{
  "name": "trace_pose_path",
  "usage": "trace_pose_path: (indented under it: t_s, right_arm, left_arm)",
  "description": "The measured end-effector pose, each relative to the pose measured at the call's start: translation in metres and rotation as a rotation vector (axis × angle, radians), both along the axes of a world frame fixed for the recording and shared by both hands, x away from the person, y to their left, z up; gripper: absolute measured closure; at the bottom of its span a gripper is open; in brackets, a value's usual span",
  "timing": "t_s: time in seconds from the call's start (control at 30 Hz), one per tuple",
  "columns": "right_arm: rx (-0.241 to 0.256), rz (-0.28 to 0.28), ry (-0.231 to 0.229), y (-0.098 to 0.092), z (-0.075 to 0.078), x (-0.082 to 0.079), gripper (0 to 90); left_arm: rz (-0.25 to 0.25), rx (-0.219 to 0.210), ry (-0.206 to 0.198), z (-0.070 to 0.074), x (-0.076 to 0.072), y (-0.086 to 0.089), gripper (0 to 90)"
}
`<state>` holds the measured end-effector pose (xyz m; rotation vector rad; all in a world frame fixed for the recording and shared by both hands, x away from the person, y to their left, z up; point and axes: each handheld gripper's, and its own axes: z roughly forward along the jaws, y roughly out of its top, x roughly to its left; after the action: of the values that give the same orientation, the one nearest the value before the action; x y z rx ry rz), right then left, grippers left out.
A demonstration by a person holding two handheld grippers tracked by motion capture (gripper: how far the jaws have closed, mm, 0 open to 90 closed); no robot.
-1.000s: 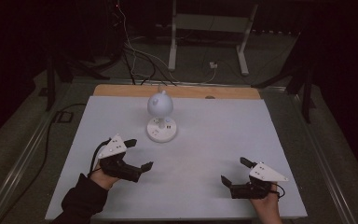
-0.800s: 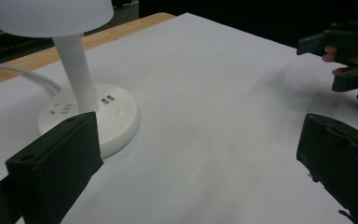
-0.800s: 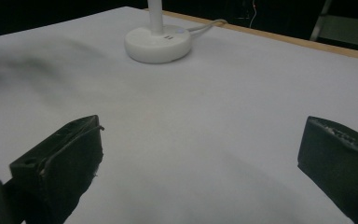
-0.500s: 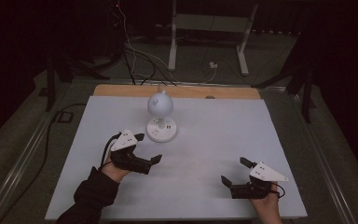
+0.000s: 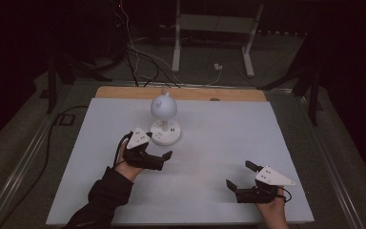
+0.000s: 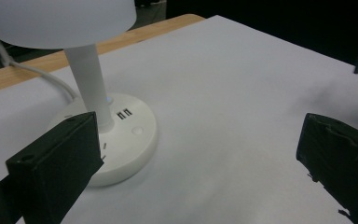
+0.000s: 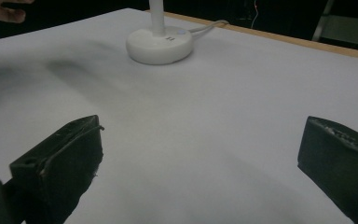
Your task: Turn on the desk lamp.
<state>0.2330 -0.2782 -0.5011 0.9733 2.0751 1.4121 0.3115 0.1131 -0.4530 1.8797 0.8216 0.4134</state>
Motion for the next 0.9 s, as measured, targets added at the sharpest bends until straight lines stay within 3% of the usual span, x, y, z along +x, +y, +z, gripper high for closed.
trace_pose_path:
  t_s: [0.23, 0.6, 0.87, 0.9]
  right_arm:
    - [0.001, 0.001, 0.004, 0.0, 0.0, 0.0, 0.0]
    - [0.005, 0.001, 0.005, -0.001, 0.0, 0.0, 0.0]
    - [0.007, 0.002, 0.008, -0.001, -0.001, 0.0, 0.0]
    - [0.007, 0.002, 0.007, -0.001, -0.001, 0.0, 0.0]
  left_arm:
    - [0.048, 0.002, 0.005, -0.005, 0.008, -0.01, 0.4]
    - [0.13, 0.011, -0.025, -0.006, 0.022, -0.024, 1.4]
    - [0.137, 0.017, 0.013, -0.016, 0.033, -0.037, 3.9]
    - [0.142, 0.034, 0.015, -0.018, 0.034, -0.038, 5.0]
